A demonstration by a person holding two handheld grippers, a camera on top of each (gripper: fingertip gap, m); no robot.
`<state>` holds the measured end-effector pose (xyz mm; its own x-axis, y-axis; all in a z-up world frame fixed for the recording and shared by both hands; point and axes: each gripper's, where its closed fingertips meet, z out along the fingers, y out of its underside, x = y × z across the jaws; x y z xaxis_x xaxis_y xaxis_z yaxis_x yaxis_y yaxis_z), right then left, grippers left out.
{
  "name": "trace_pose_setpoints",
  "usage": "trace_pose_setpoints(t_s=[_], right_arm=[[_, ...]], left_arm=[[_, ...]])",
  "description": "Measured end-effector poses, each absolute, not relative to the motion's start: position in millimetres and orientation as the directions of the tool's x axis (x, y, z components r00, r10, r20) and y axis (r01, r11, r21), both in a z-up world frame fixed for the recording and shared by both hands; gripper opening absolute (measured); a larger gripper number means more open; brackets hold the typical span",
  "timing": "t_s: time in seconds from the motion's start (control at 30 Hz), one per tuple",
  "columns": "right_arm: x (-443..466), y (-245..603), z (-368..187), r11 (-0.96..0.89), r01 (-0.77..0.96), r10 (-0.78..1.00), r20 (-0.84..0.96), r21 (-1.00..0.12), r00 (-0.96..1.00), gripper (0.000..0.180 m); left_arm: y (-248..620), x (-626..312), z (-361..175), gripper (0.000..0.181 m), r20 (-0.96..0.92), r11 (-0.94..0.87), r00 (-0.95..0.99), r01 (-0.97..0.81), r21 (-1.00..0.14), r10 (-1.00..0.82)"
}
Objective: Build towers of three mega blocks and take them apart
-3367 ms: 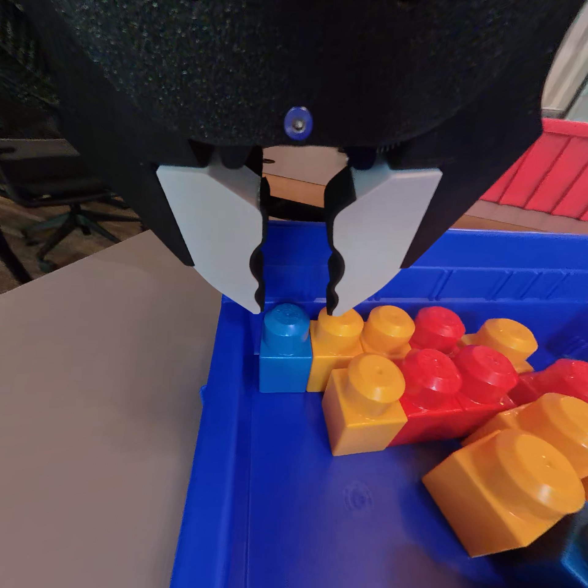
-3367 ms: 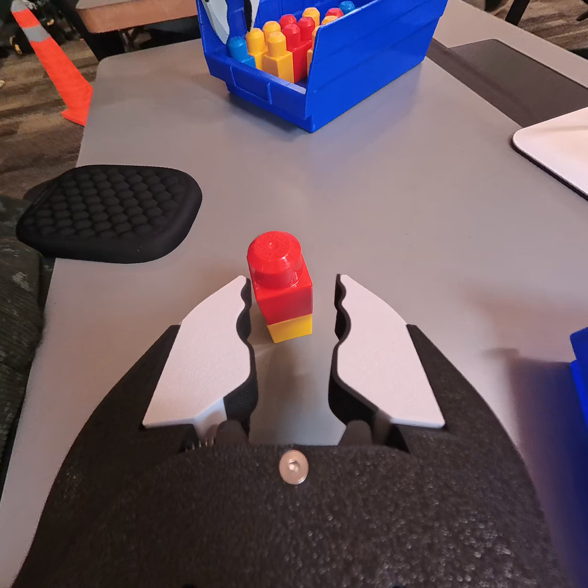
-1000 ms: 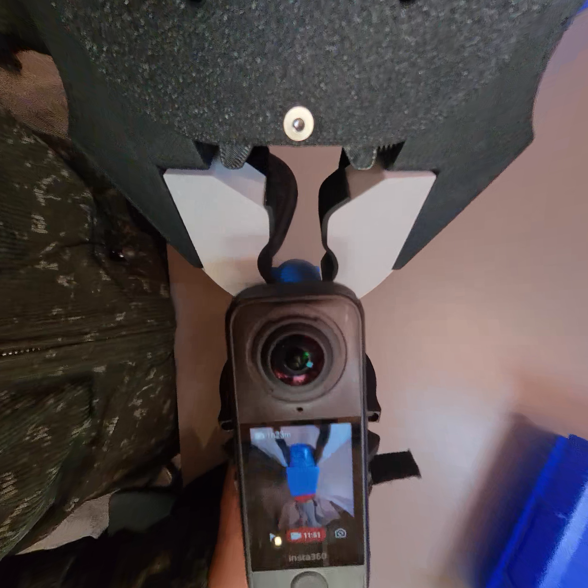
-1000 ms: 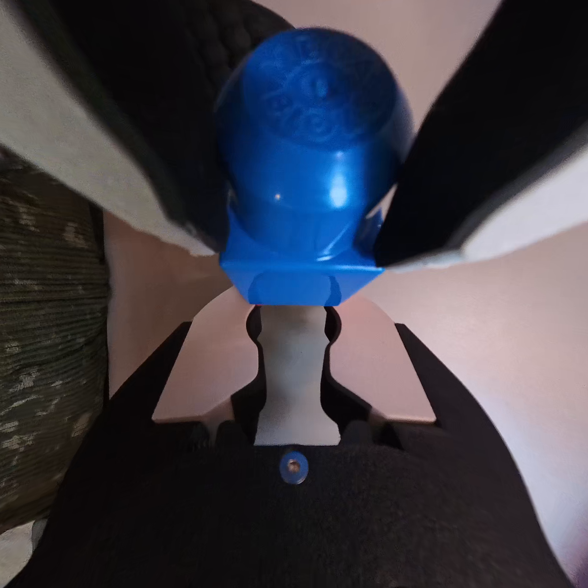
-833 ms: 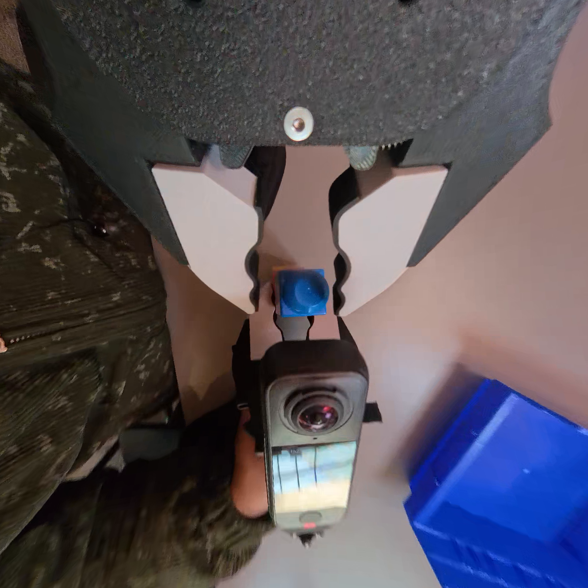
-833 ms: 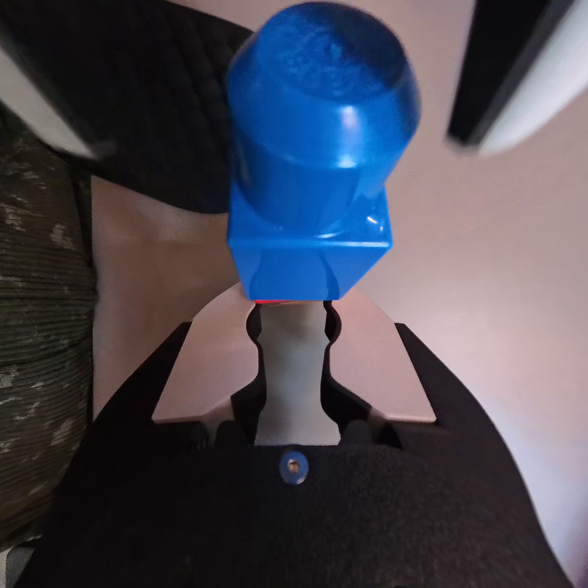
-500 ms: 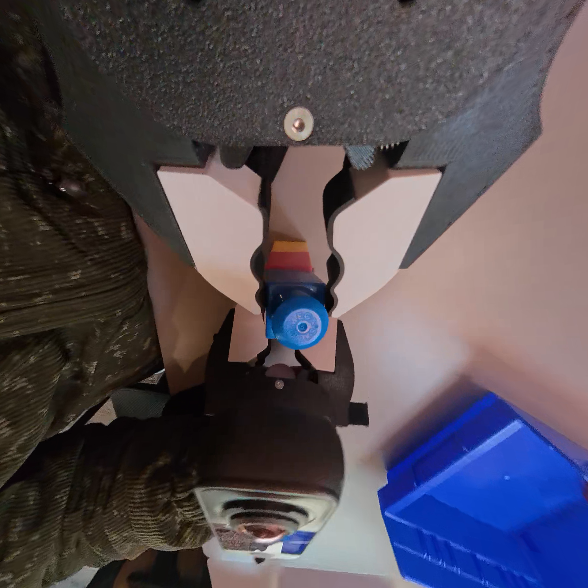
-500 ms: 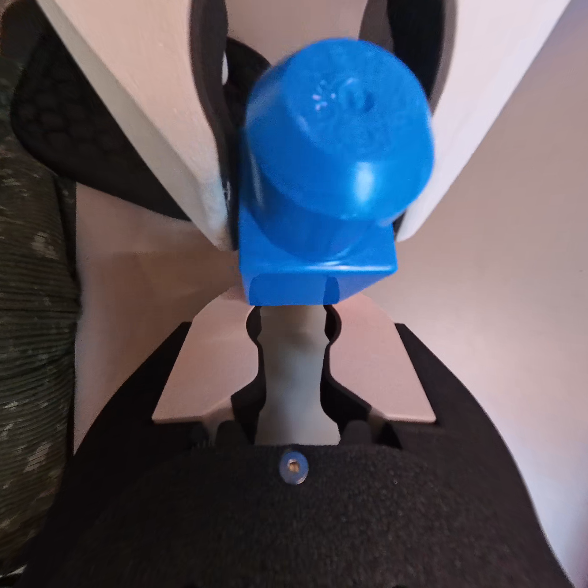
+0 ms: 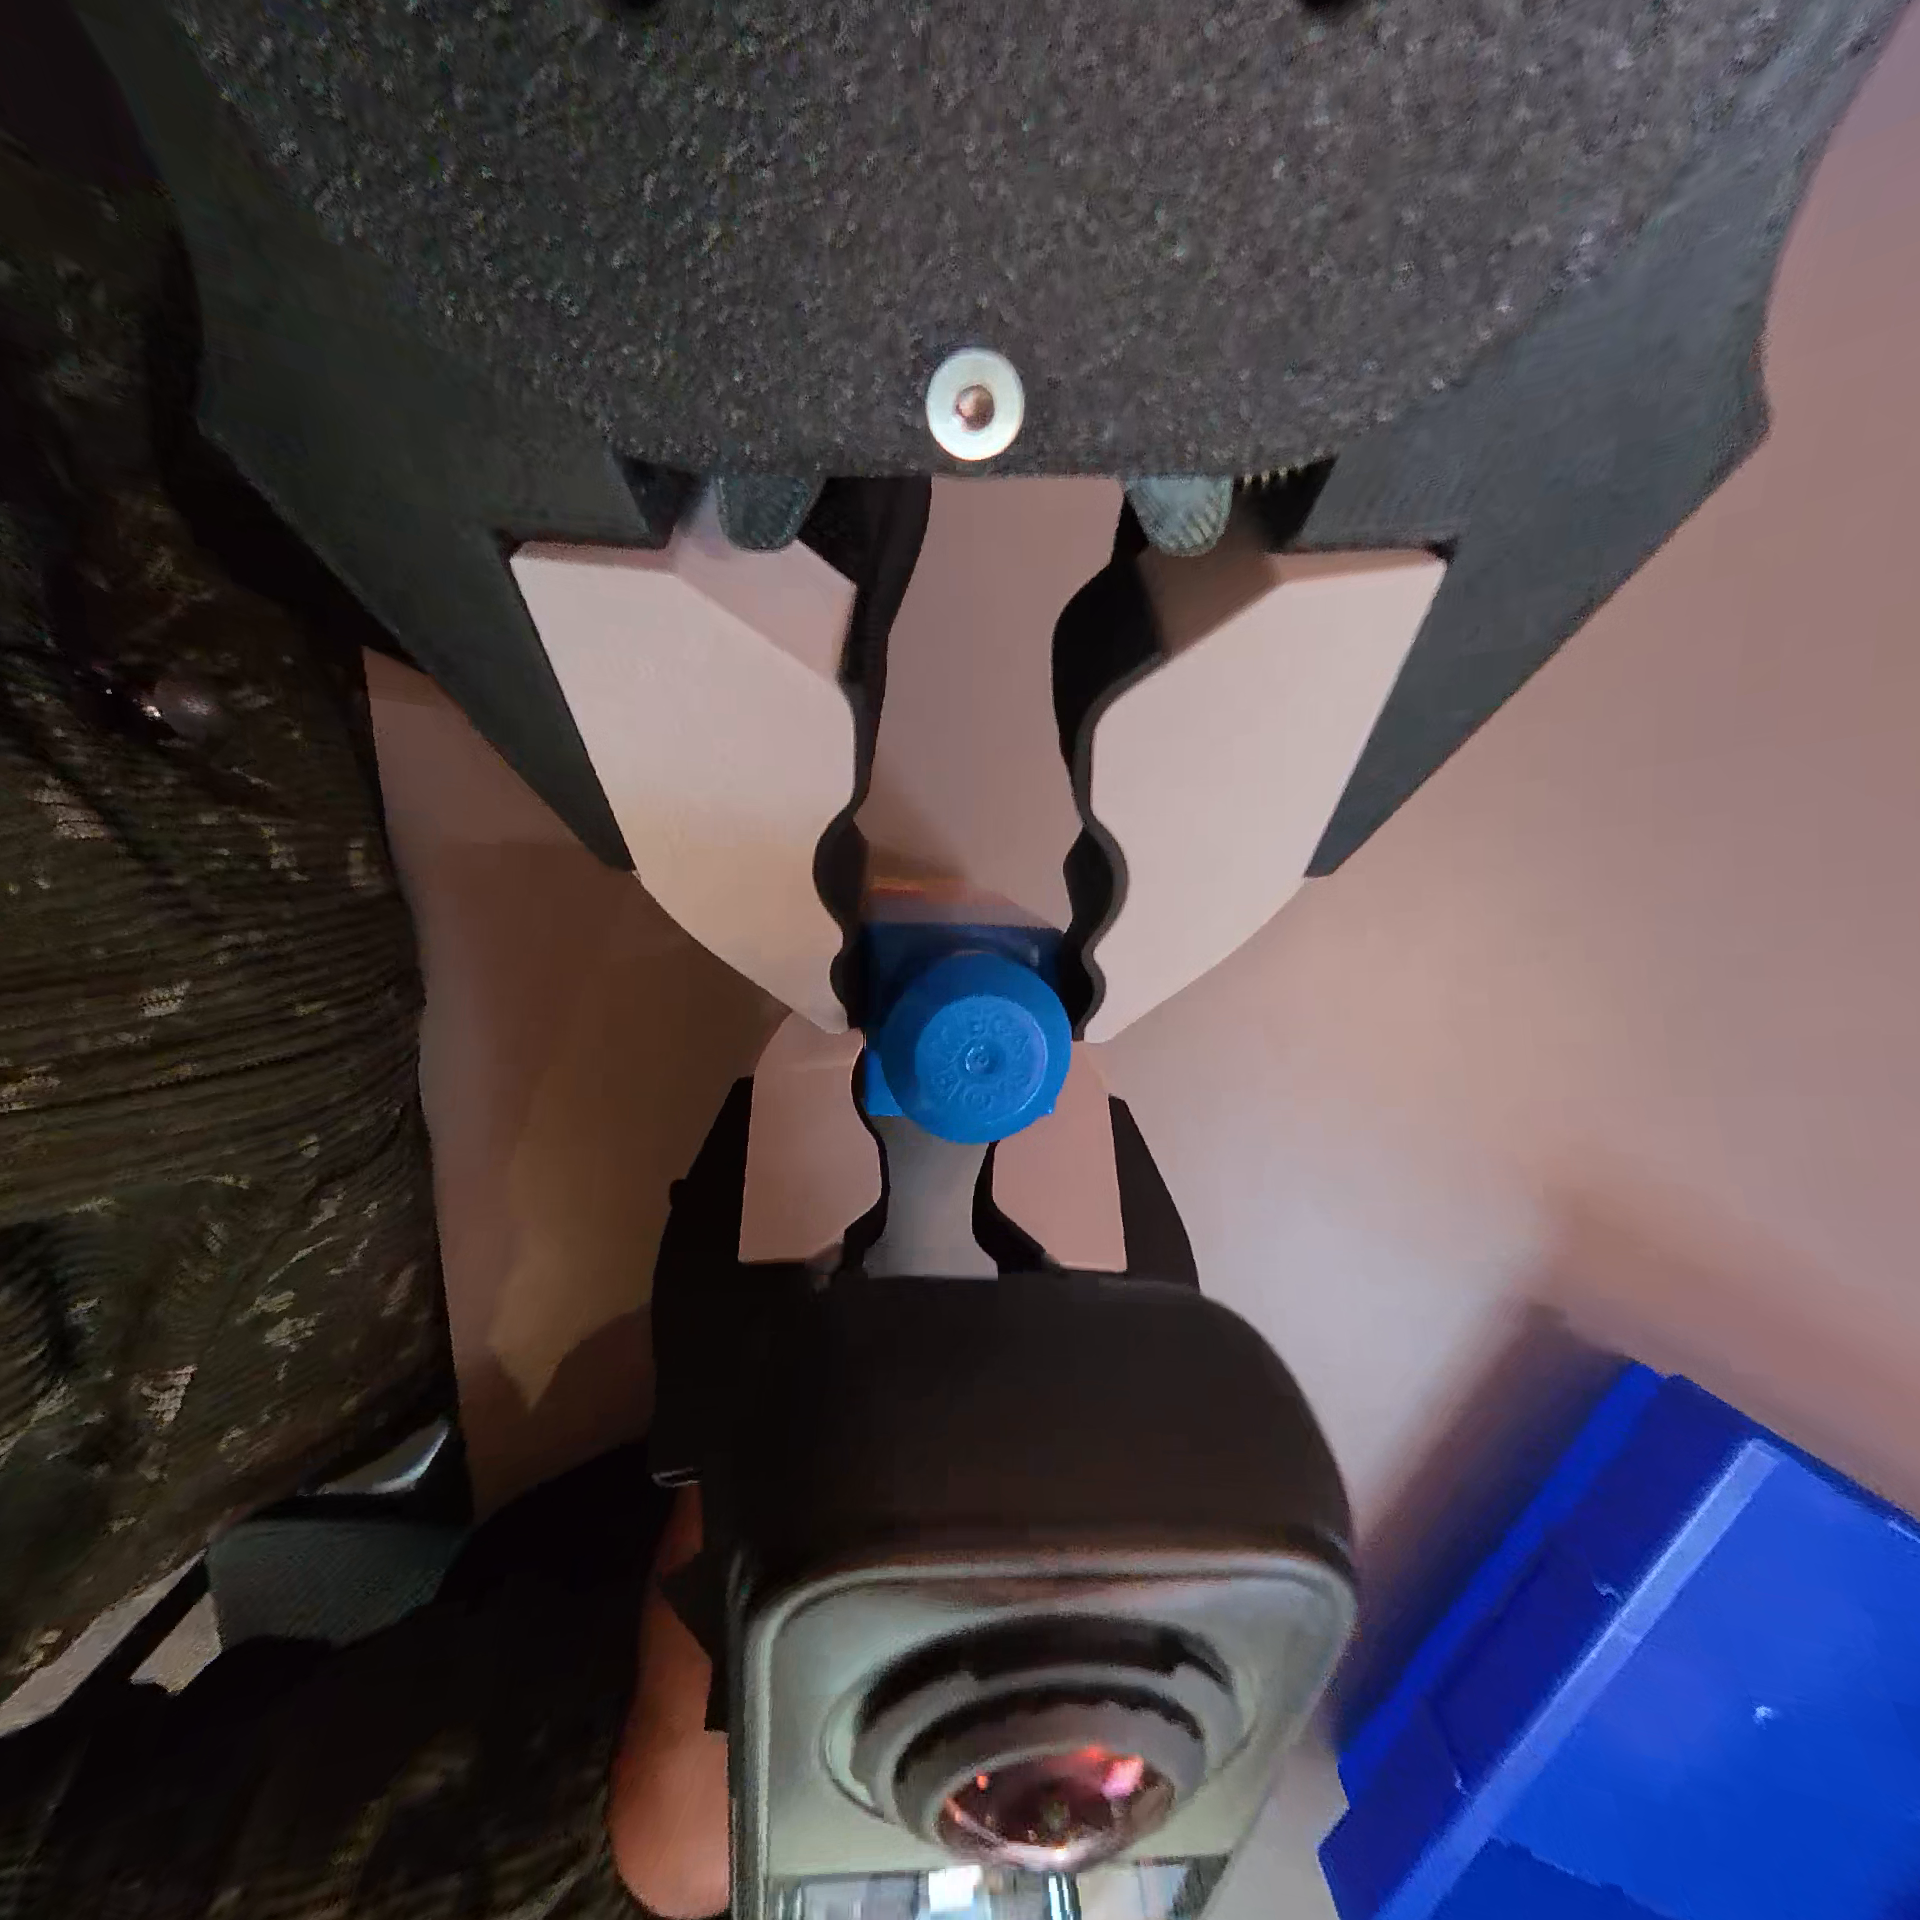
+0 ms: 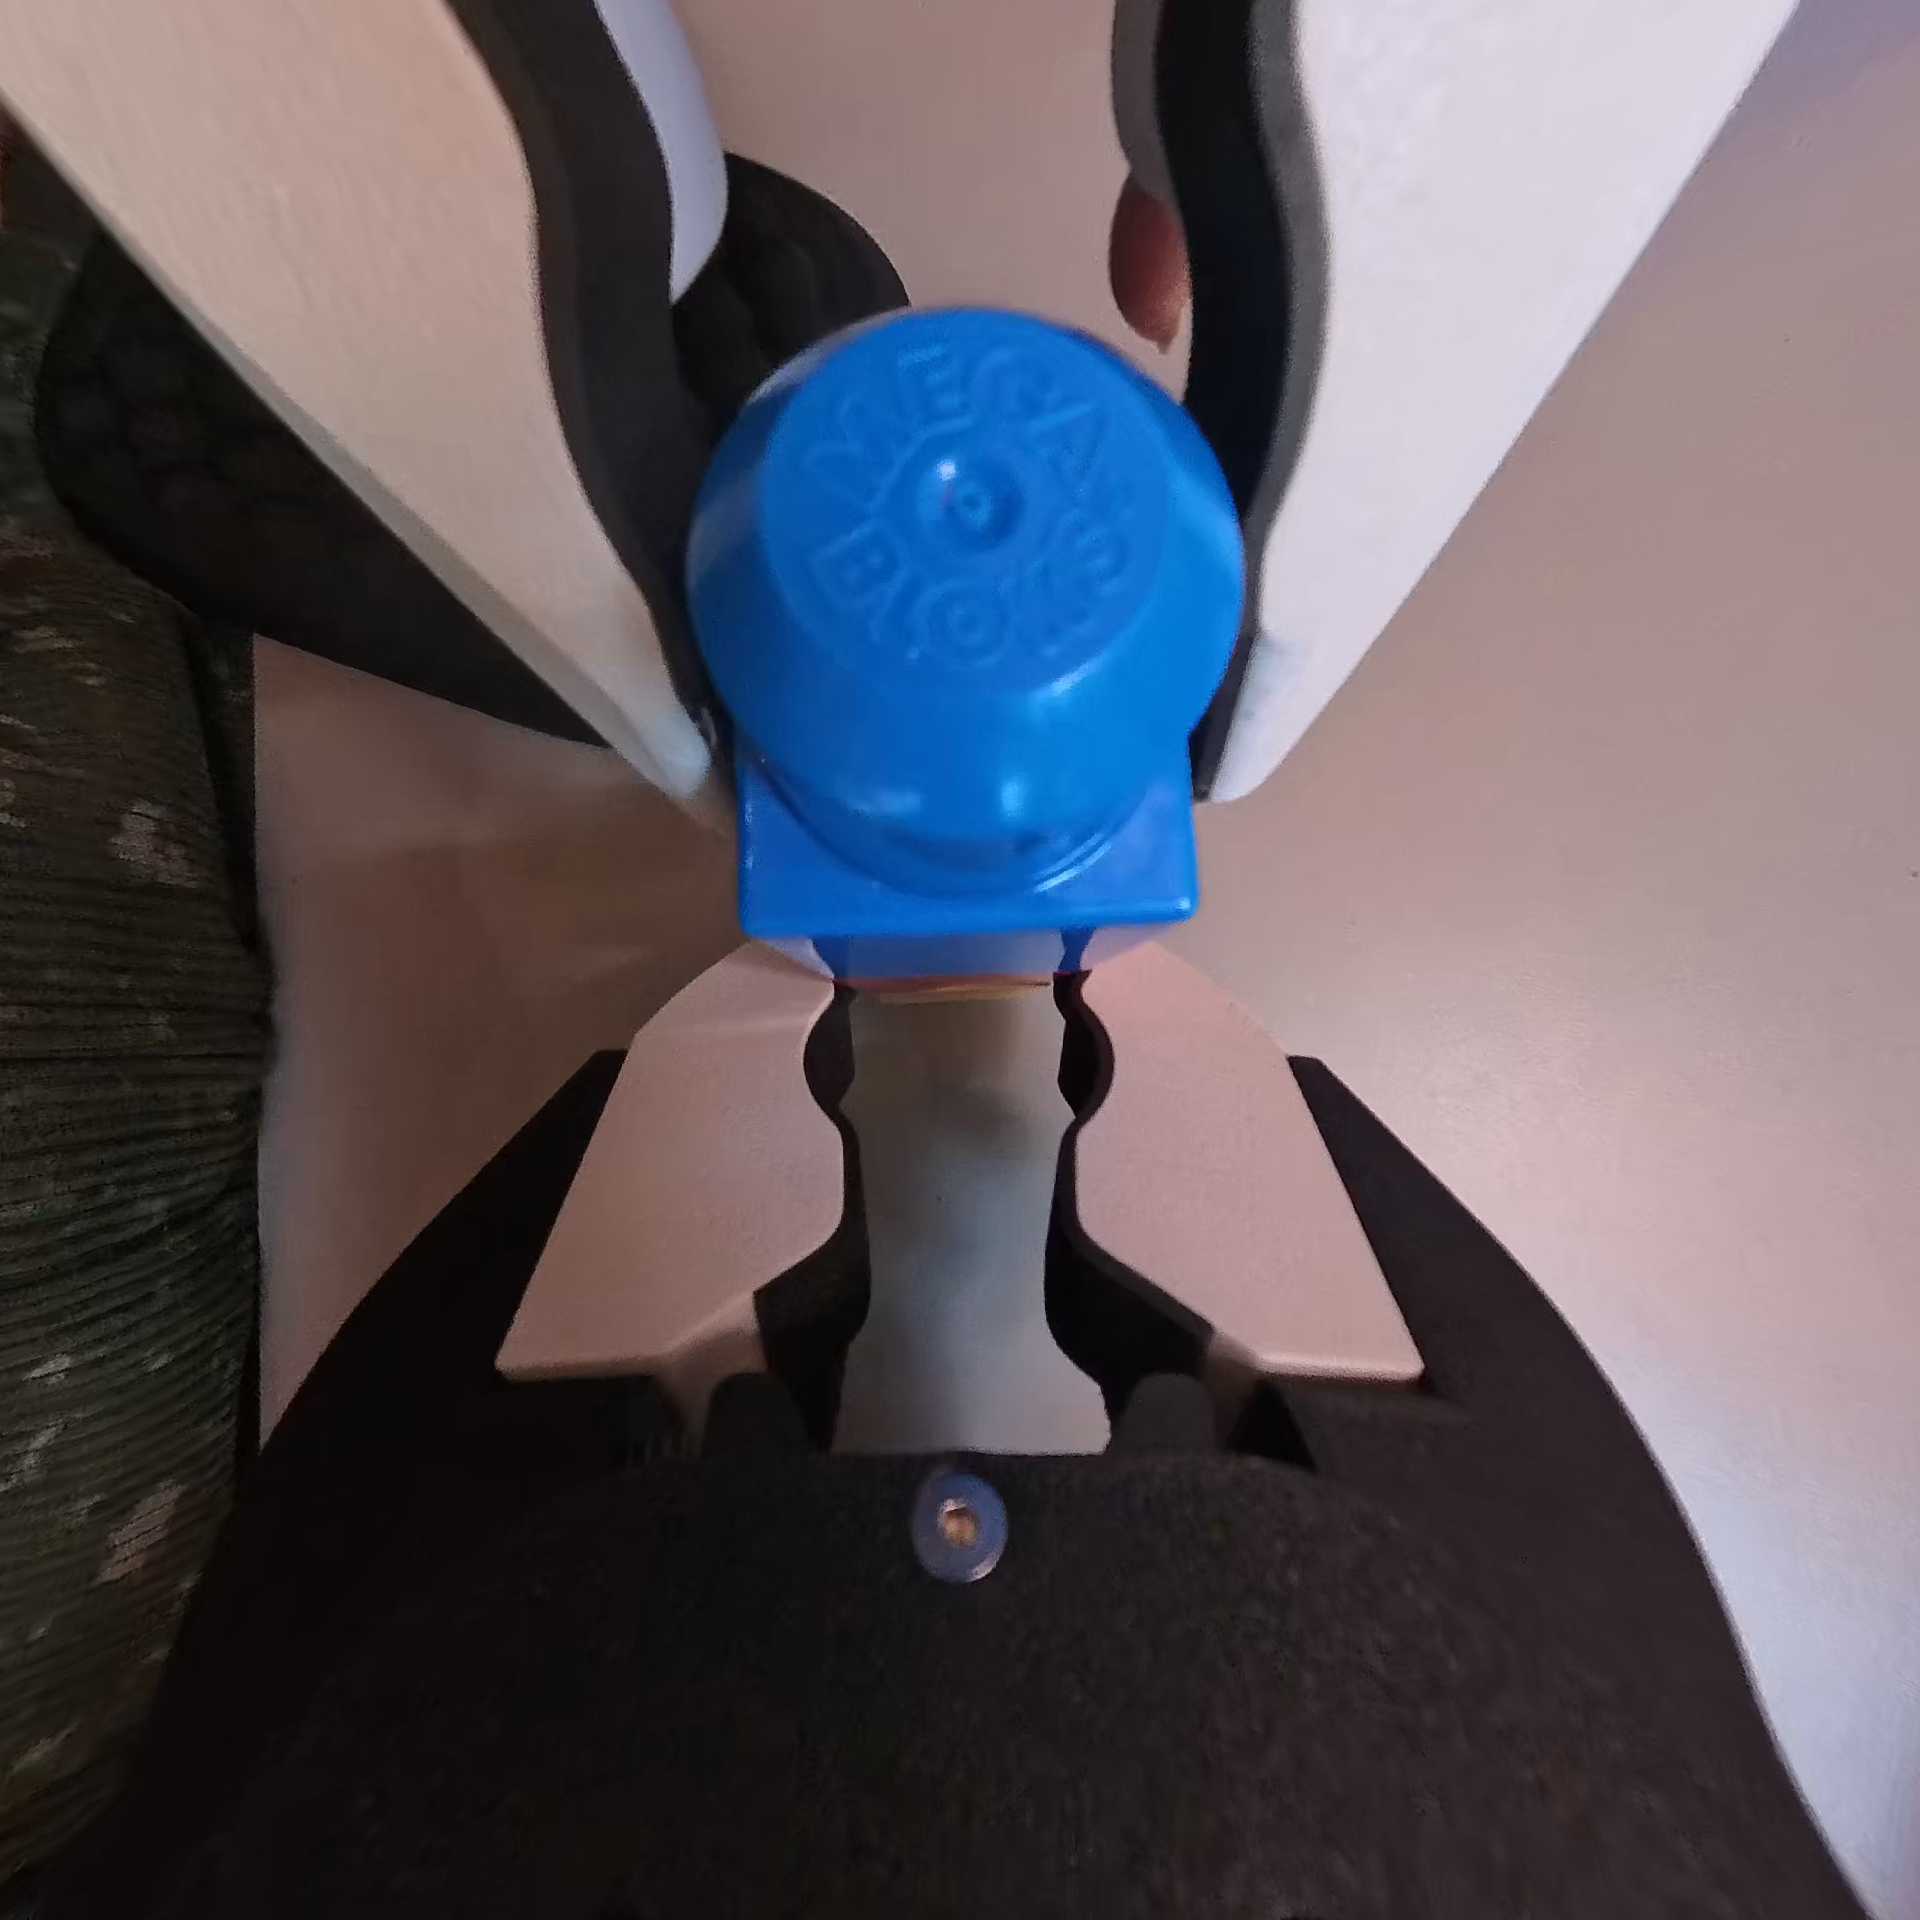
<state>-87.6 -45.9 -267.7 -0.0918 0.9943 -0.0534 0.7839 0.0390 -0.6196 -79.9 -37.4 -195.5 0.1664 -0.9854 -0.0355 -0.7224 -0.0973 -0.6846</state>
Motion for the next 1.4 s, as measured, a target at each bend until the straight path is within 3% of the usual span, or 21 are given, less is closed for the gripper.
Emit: trace_pose_setpoints(t_s=[0.13, 0.2, 0.37, 0.47, 0.57, 0.93, 1.0, 1.03, 1.13, 1.23, 1.4], right_arm=[[-88, -45, -267, 0.022, 0.765, 0.992, -0.081, -0.644, -0.097, 0.037], [-88, -43, -267, 0.037, 0.757, 0.992, -0.065, -0.652, -0.105, 0.037], [-89, -37, -253, 0.029, 0.663, 0.990, -0.070, -0.748, -0.122, 0.037], [-91, -37, -226, 0.026, 0.527, 0.986, -0.066, -0.850, -0.154, 0.037], [-92, -34, -203, 0.014, 0.413, 0.988, -0.050, -0.910, -0.143, 0.037], [-60, -5, -131, -0.030, 0.124, 0.998, -0.036, -0.992, -0.051, 0.058], [-60, -9, -132, -0.009, 0.145, 0.998, -0.018, -0.989, -0.063, 0.053], [-61, -13, -136, 0.005, 0.180, 0.997, -0.009, -0.984, -0.080, 0.034], [-57, -12, -128, 0.041, 0.232, 0.997, 0.026, -0.972, -0.068, 0.033], [-30, 21, -86, 0.080, 0.229, 0.994, 0.093, -0.970, 0.048, 0.033], [48, 153, -27, 0.017, 0.381, 0.868, 0.203, -0.924, 0.453, 0.033]], left_arm=[[-35, -77, -191, 0.036, -0.052, -0.056, 0.159, -0.602, -0.796, -0.986], [-40, -76, -189, 0.062, -0.014, -0.058, 0.133, -0.522, -0.851, -0.991], [-35, -78, -227, 0.071, 0.075, -0.135, 0.139, -0.487, -0.863, -0.987], [-34, -75, -243, 0.062, 0.091, -0.150, 0.144, -0.482, -0.863, -0.985], [-34, -67, -238, 0.041, 0.060, -0.121, 0.149, -0.449, -0.885, -0.987], [-31, -80, -243, 0.039, 0.083, -0.165, 0.178, -0.519, -0.839, -0.981], [-32, -77, -247, 0.040, 0.092, -0.170, 0.171, -0.528, -0.832, -0.981], [-31, -78, -249, 0.040, 0.085, -0.169, 0.177, -0.539, -0.825, -0.981], [-21, -78, -236, 0.038, 0.059, -0.164, 0.234, -0.460, -0.873, -0.970], [1, -90, -218, 0.050, 0.057, -0.188, 0.344, -0.362, -0.913, -0.937], [29, -112, -191, 0.020, 0.042, -0.160, 0.496, -0.198, -0.967, -0.867]])
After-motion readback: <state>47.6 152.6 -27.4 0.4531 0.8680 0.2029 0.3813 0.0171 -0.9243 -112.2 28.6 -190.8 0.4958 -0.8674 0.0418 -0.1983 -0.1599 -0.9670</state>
